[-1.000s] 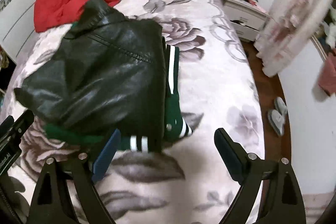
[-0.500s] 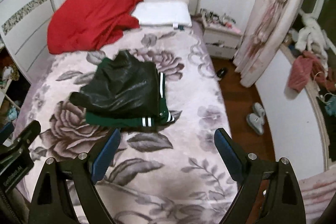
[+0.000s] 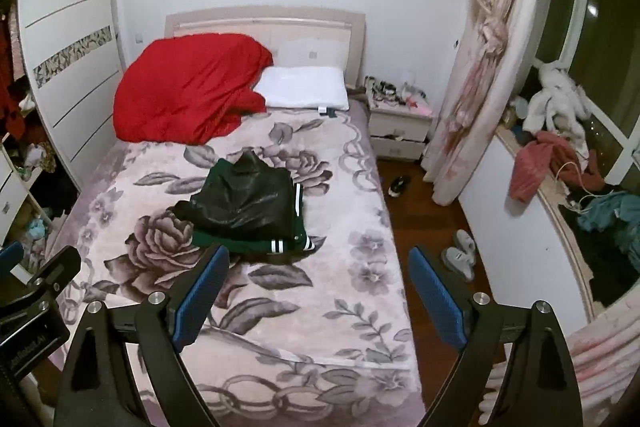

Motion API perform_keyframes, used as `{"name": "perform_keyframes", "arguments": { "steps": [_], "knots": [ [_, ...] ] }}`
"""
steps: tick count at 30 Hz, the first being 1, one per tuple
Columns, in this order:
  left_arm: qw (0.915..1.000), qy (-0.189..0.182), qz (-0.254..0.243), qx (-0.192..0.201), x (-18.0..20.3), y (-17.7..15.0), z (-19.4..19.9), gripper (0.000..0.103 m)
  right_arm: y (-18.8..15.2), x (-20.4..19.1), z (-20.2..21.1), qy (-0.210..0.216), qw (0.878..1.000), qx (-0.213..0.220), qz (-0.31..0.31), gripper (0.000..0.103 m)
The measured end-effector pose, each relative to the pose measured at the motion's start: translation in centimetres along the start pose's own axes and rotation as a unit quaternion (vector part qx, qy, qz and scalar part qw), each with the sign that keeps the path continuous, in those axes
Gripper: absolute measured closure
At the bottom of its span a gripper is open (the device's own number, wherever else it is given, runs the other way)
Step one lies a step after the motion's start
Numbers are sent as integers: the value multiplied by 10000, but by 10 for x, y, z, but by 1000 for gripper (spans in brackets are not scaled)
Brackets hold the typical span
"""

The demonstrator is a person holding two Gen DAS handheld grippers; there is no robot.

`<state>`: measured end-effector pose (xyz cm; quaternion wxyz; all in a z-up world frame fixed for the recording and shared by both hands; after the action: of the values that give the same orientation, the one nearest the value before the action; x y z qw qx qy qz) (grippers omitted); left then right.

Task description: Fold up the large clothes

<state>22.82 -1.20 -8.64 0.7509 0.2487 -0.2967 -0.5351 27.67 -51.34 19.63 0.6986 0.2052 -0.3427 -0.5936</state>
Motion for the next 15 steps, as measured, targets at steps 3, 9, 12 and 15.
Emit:
{"name": "perform_keyframes", "arguments": {
  "steps": [3, 9, 12, 15],
  "knots": [
    [10000, 1, -34, 79, 0, -1, 14, 8, -1, 4, 27, -30, 9999, 130, -22, 7],
    [9997, 2, 8, 231, -5, -4, 30, 8, -5, 7, 58, -62, 9996, 272, -21, 6],
    [9995, 9, 56, 309, -6, -5, 35, 8, -8, 9, 70, -51, 9995, 316, -17, 6],
    [9992, 12, 71, 394, -7, -6, 41, 8, -7, 8, 74, -22, 9994, 344, -21, 5]
  ]
}}
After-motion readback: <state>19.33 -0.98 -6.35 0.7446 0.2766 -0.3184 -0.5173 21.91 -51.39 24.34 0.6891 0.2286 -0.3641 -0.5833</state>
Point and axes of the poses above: each gripper's, at about its wrist camera, not at the fingertips, and z roughly against the way its jaws point, x to its right, y to its top, the point moved 10 cm from there along -z, roughly the way its jaws point, and after that the axes turned 12 degrees about z, right-handed, at the moved point
